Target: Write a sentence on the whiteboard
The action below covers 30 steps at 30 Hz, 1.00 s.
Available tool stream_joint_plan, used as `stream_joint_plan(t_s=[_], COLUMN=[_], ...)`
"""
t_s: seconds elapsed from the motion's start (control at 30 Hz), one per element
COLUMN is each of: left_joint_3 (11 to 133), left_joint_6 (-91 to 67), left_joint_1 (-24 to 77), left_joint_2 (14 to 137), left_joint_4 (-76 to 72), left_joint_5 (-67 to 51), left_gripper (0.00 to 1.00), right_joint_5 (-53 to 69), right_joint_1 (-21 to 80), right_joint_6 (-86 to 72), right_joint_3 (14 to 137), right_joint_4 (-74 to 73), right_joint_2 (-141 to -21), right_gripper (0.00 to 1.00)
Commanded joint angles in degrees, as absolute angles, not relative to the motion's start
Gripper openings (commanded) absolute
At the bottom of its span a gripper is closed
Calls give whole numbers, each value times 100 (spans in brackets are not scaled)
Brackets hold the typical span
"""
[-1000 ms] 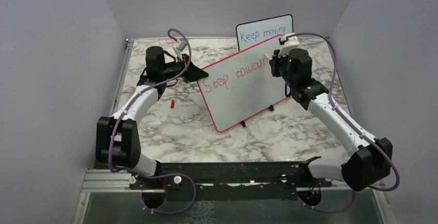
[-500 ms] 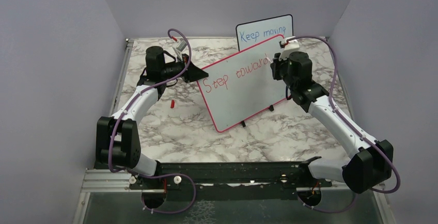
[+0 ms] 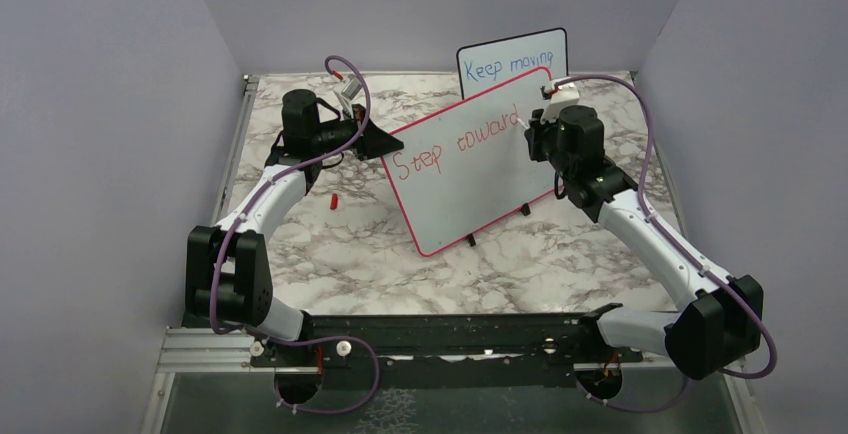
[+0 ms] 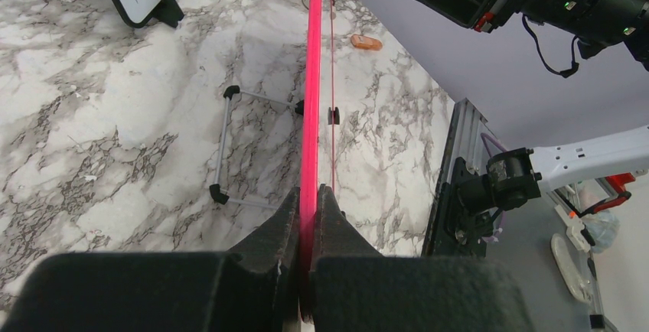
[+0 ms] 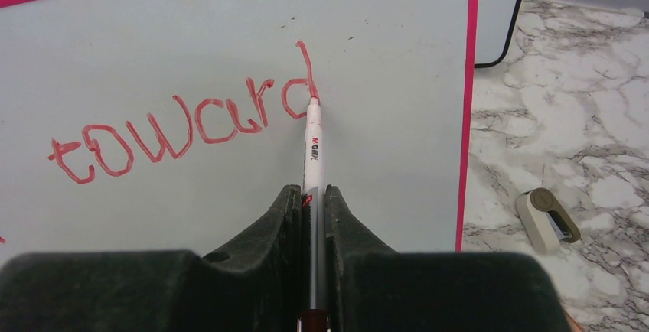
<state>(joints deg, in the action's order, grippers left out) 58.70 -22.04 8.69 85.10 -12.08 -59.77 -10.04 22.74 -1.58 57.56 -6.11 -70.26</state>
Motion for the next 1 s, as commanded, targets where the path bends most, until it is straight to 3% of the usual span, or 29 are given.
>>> stream_joint_plan(t_s=[0.0, 0.97], left_joint_3=[5792, 5800], left_joint_6=[-1846, -1854], left_joint_1=[933, 932], left_joint_2=[8684, 8633], left_joint_4=[-690, -650], left_joint_5=[-6113, -6028], left_gripper=[0, 0], right_joint_5=[-1142, -1248], right_joint_1=[2250, 2248], right_joint_6=[-202, -230], right_joint_3=[5606, 5547], right_joint_4=[-752, -701], right_joint_2=[-6939, -6615], right_gripper=[0, 1])
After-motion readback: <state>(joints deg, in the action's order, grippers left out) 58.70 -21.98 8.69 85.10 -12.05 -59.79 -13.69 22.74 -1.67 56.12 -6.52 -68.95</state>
